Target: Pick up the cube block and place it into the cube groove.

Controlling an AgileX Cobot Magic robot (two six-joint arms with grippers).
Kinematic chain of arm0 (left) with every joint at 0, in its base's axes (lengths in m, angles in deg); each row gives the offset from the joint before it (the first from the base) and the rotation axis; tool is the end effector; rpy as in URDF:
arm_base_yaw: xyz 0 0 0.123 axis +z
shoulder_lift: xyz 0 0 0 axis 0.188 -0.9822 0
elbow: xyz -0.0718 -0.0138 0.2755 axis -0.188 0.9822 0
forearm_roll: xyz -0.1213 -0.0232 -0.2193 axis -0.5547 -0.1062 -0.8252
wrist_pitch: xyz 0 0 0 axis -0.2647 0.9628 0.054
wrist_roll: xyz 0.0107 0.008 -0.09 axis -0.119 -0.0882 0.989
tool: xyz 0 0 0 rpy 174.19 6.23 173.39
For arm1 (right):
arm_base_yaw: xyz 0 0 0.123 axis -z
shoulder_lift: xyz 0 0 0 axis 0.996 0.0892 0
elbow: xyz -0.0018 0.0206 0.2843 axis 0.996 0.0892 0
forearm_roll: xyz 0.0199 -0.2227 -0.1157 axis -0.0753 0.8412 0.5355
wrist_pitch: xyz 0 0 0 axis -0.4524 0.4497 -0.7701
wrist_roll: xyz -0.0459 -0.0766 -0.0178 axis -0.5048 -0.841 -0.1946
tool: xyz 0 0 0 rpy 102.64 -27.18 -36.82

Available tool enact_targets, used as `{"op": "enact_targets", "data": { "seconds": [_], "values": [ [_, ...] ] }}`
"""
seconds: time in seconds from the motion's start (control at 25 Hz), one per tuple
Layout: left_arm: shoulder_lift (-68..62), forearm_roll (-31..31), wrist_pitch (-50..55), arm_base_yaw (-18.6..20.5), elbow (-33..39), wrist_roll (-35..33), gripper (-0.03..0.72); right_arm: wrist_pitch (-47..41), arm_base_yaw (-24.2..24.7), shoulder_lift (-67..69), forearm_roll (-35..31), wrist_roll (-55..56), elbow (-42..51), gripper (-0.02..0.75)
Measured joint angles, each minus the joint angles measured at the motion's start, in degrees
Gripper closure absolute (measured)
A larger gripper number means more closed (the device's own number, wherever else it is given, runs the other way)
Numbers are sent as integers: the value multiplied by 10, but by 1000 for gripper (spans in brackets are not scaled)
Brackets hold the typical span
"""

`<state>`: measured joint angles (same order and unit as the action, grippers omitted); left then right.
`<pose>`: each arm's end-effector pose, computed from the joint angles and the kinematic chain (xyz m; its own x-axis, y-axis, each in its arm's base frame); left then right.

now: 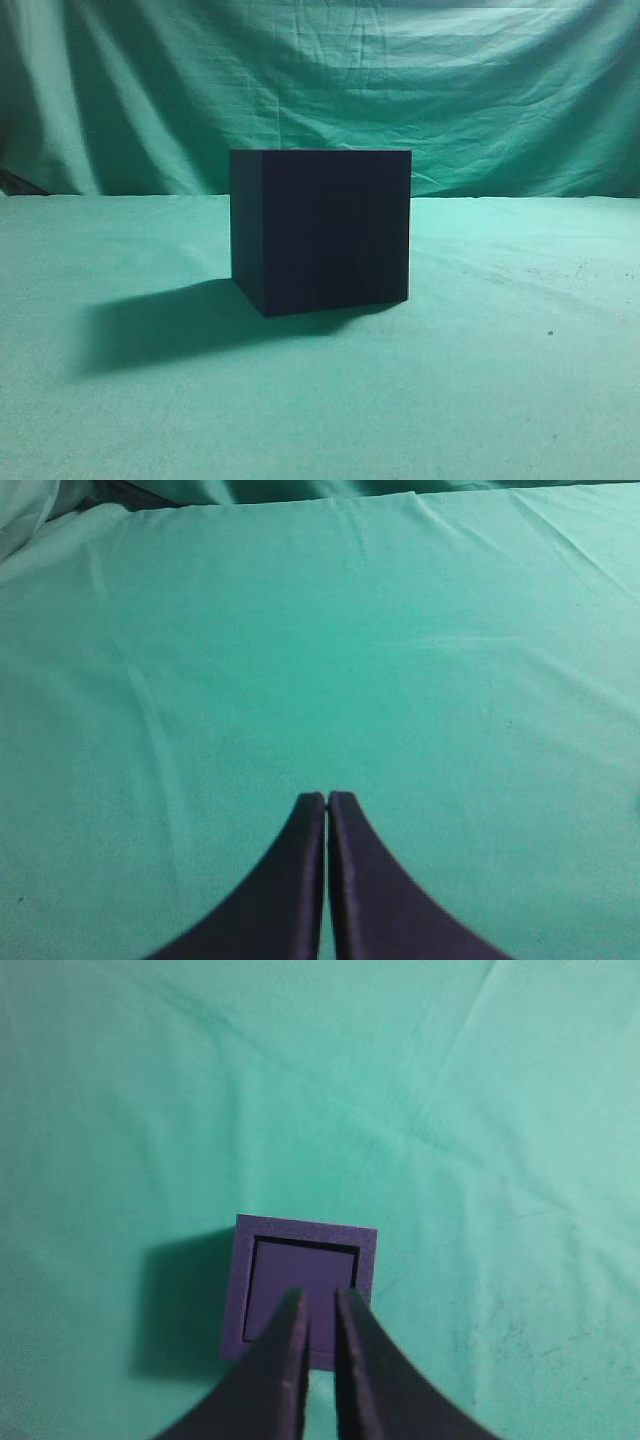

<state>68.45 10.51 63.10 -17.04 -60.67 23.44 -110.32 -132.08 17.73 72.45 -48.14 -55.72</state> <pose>0.0523 -0.0029 0.1734 -0.2716 0.0769 -0.9593 0.0912 0.9944 0.0539 0.2466 0.2515 0.3643 -0.7830 -0.4497 -0.4298 -0.5049 0.8630 0.0168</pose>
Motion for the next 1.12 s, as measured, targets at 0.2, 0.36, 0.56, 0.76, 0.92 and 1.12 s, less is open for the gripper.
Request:
{"op": "enact_targets", "data": {
  "seconds": [0.2,0.36,0.56,0.76,0.92,1.12],
  "values": [
    [0,0,0,0,0,0,688,-5,0,-112,12,0,26,738],
    [0,0,0,0,0,0,688,-8,0,-215,24,0,98,738],
    [0,0,0,0,0,0,688,-13,0,-341,33,0,205,738],
    [0,0,0,0,0,0,688,17,0,-453,33,0,311,738],
    [0,0,0,0,0,0,688,55,0,-543,33,-2,374,738],
    [0,0,0,0,0,0,688,72,0,-633,33,-4,399,738]
  ]
}}
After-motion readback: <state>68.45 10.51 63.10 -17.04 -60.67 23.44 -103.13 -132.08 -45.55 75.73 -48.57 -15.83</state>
